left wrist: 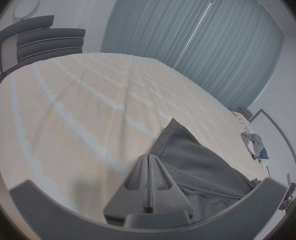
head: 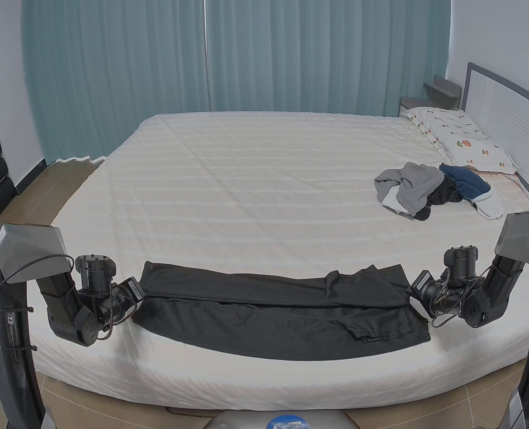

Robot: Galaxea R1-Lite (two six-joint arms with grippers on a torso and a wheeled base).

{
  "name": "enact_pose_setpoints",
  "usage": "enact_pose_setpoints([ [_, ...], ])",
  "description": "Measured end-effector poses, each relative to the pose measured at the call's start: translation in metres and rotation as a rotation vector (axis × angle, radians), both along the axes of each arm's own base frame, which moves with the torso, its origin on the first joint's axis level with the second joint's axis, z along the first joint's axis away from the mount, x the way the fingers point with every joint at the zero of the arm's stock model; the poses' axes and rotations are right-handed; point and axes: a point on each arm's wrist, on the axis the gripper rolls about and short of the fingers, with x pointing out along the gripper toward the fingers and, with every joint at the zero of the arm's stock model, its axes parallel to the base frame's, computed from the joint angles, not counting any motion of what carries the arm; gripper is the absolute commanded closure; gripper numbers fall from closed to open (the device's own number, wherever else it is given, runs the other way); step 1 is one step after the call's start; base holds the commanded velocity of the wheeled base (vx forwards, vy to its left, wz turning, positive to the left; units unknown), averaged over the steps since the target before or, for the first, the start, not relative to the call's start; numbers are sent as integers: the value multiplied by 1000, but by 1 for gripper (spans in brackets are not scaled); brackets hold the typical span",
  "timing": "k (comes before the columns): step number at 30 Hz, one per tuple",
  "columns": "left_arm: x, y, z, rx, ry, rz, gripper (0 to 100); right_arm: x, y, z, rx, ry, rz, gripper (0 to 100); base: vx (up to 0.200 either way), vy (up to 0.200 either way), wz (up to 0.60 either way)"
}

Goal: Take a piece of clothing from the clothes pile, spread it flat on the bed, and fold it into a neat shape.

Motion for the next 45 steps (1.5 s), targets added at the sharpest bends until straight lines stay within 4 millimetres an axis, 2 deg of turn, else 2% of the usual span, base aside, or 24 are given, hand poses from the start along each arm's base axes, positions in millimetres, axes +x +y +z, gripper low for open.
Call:
enact_pose_setpoints([
  [3,0,0,0,0,0,0,100,-1,2,-2,-1,7,4,100,0,0,0],
  [4,0,0,0,0,0,0,0,-1,2,-3,-2,11,5,0,0,0,0],
  [14,0,0,3,-11,-14,3,0,-5,3,-2,5,15,6,0,0,0,0],
  [23,-4,5,22,-65,-38,-35,0,-10,-3,23,13,-37,-7,0,0,0,0],
  [31,-35,4,24,-162,43,-166,0,-20,-4,43,15,-12,-8,0,0,0,0],
  [37,-54,3,23,-155,88,-155,0,-42,-4,51,79,3,42,0,0,0,0],
  [45,-61,0,16,-140,126,-140,0,-53,-12,55,148,13,12,0,0,0,0],
])
